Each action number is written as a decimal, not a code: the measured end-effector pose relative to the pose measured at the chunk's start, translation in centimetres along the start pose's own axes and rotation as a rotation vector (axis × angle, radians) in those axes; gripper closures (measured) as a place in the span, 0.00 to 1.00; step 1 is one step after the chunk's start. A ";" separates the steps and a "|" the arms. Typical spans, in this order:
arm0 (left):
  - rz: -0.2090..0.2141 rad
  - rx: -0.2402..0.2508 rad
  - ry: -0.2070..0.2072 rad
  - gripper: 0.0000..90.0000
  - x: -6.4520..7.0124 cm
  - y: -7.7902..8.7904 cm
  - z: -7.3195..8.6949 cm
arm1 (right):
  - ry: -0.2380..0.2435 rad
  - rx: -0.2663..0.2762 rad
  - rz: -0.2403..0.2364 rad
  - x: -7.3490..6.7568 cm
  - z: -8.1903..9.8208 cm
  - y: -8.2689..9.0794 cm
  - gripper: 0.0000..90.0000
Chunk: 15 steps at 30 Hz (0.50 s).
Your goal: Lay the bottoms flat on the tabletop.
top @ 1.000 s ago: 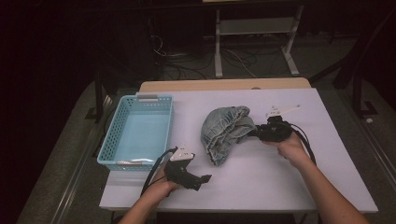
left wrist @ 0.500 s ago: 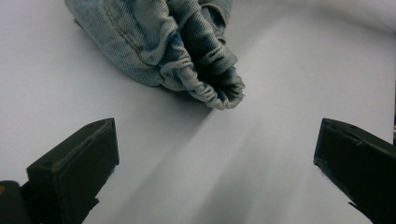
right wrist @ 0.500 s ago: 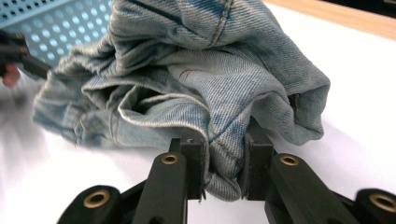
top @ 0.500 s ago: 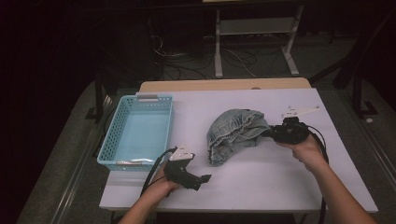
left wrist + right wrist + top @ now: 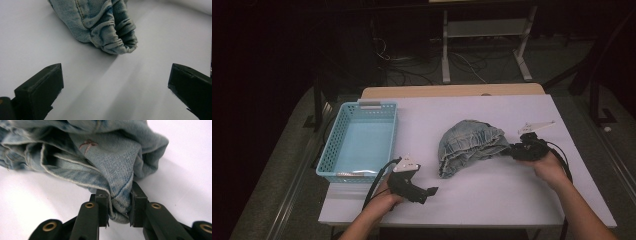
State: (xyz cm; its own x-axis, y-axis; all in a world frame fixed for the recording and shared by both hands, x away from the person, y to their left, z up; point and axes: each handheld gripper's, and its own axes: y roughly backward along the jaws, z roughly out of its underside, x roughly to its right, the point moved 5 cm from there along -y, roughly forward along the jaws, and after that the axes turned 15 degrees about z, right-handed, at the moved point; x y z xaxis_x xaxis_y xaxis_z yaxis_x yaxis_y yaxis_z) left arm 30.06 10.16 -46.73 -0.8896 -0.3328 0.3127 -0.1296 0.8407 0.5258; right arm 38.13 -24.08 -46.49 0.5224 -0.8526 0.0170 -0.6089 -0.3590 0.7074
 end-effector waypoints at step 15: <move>-0.001 0.003 -0.006 0.00 0.1 -0.1 -0.1 | -0.053 0.123 -0.018 -1.3 -0.5 4.9 0.48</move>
State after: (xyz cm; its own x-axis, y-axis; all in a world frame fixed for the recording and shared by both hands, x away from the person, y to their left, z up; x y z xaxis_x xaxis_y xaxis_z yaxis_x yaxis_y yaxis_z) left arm 30.03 10.03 -46.67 -0.8920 -0.3312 0.3076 -0.1318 0.8415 0.5240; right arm 34.72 -24.57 -42.69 0.5035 -0.8633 -0.0342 -0.6702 -0.4152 0.6152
